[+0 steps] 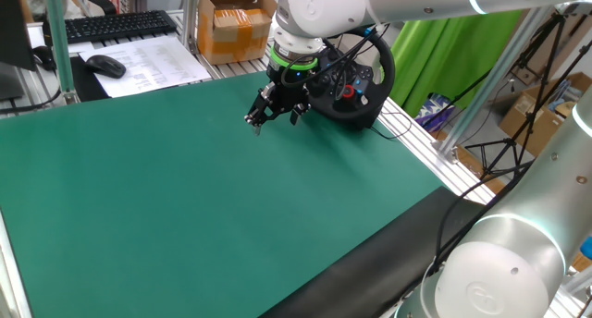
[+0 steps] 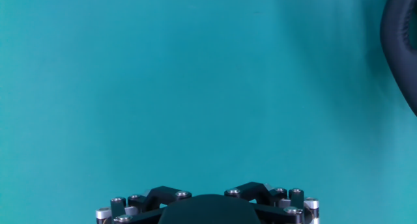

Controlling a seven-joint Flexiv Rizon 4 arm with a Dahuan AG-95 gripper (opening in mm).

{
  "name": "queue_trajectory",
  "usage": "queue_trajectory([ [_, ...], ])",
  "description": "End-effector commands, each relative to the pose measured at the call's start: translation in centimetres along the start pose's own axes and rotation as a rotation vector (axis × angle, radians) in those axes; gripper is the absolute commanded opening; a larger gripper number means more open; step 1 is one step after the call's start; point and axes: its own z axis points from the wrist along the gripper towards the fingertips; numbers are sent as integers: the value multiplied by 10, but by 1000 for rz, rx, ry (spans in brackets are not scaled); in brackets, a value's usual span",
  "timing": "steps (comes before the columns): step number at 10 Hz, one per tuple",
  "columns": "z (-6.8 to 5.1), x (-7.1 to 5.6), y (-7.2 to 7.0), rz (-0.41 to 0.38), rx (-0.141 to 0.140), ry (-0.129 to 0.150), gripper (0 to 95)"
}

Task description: Rotate the steering wheel 90 degrees counterclockwise

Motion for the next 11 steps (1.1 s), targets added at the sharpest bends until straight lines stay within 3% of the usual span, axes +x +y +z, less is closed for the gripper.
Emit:
queue_trajectory([
  [1, 1, 1, 0, 174, -36, -42, 0],
  [4, 11, 23, 5, 165, -35, -43, 0],
  [6, 6, 29, 7, 151, -26, -19, 0],
  [8, 1, 27, 6, 125, -17, -16, 0],
  [11, -17, 2, -4, 84, -18, 6, 0],
])
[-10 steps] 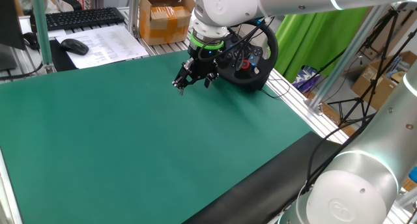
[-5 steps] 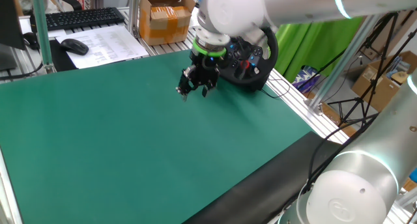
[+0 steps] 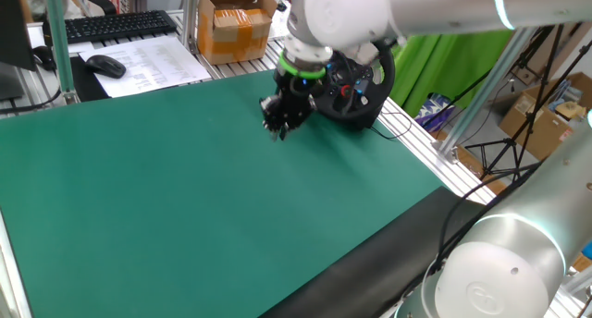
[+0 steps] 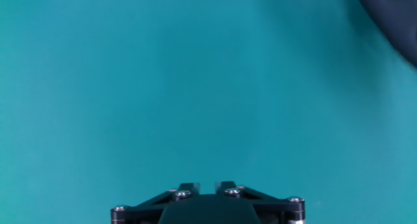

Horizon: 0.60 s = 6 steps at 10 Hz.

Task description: Rotate the steering wheel 90 degrees counterclockwise

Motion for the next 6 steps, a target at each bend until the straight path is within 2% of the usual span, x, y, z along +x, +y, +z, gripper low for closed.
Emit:
queue_trajectory([
  [1, -13, -21, -6, -105, 6, 21, 0],
  [4, -23, -47, -18, -167, 7, 25, 0],
  [6, -25, -58, -27, -189, 9, 24, 0],
])
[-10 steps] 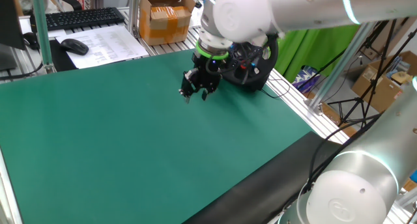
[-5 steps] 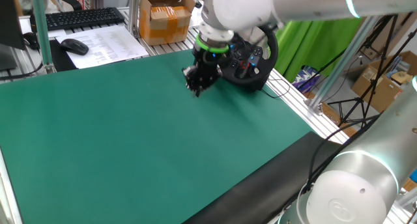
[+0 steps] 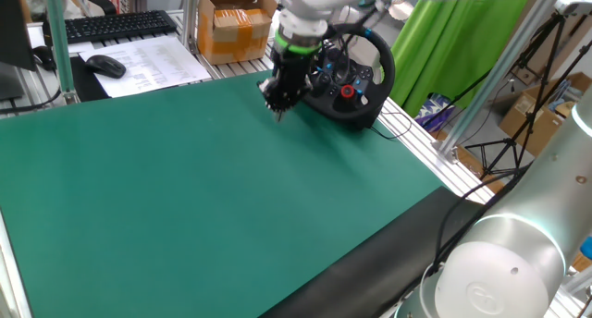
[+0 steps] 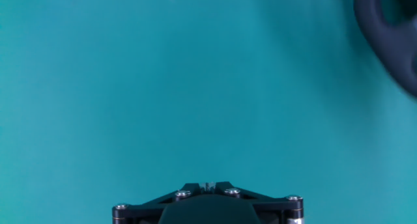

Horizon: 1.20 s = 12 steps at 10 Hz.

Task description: Rotate the steering wheel 90 degrees counterclockwise

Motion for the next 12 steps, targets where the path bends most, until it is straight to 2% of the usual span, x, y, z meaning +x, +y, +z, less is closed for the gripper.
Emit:
queue_trajectory([
  [1, -1, -12, -19, -41, 1, -1, 0],
  [3, 1, -17, -32, -55, 3, -6, 0],
  [6, -1, -22, -44, 21, 17, -14, 0],
  [9, 2, -25, -51, 56, -15, -16, 0],
  [10, 4, -30, -60, 56, -46, -9, 0],
  [11, 5, -35, -69, 46, -56, -10, 0],
  [12, 6, -48, -76, 28, -52, -13, 0],
])
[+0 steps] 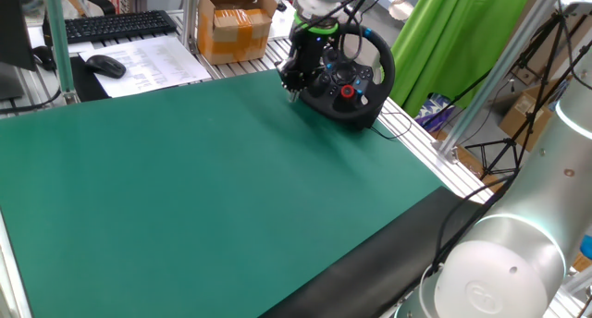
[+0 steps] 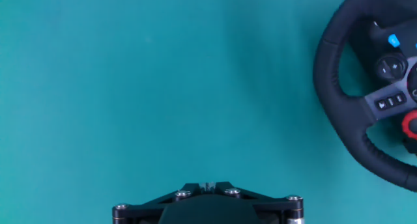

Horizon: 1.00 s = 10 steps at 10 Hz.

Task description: Rotate the steering wheel 90 degrees counterclockwise

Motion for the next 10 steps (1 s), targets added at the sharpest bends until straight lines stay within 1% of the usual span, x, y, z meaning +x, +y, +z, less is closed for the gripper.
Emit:
queue_trajectory([
  [1, 2, -25, -12, -46, 1, 2, 0],
  [2, 4, -32, -16, -52, 1, 8, 0],
  [3, 6, -35, -17, -52, 2, 12, 0],
  [4, 7, -35, -17, -47, 4, 12, 0],
  [5, 7, -35, -17, -13, 5, 10, 0],
  [7, 7, -35, -17, -2, 3, 11, 0],
  [8, 7, -35, -17, -6, -11, 10, 0],
  [10, 7, -35, -17, -14, -24, 8, 0],
])
